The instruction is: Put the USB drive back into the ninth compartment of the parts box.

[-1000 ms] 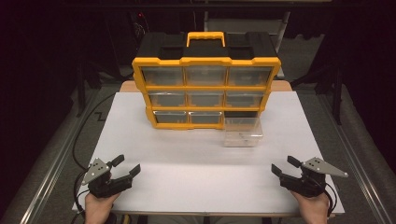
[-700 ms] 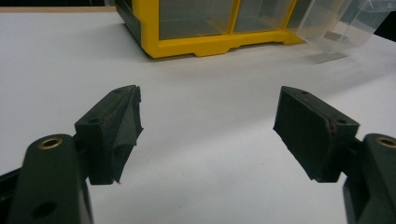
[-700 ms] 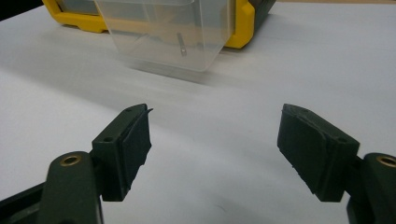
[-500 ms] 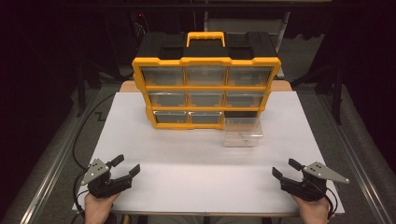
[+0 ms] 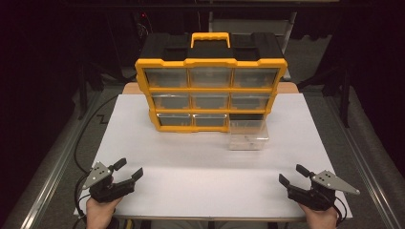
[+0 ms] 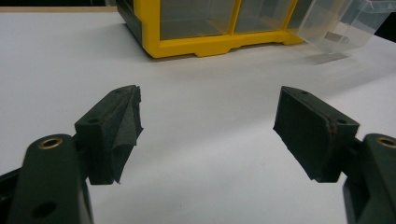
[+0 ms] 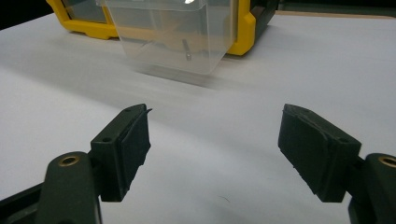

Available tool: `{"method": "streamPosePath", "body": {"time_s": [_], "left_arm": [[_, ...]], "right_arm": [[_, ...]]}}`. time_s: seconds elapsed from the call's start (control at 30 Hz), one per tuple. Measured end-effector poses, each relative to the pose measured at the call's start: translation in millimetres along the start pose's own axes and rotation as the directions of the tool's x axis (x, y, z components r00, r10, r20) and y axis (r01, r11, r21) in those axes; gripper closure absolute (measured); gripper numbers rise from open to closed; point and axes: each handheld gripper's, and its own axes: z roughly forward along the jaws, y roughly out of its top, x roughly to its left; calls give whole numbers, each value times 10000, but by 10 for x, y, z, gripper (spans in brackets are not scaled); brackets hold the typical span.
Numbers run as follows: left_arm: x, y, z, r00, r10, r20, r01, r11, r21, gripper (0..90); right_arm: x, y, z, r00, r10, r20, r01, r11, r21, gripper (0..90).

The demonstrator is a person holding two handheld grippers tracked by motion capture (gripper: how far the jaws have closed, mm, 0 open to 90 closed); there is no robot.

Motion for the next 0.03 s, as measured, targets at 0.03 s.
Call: {"method": "streamPosePath", "body": {"time_s": [0.03], "left_arm": [[0,1,1,10000,1,8,-1,10000,-1,240]], "right_arm": [[0,0,2,10000,-9,-3,9,10000,-4,256]]}}
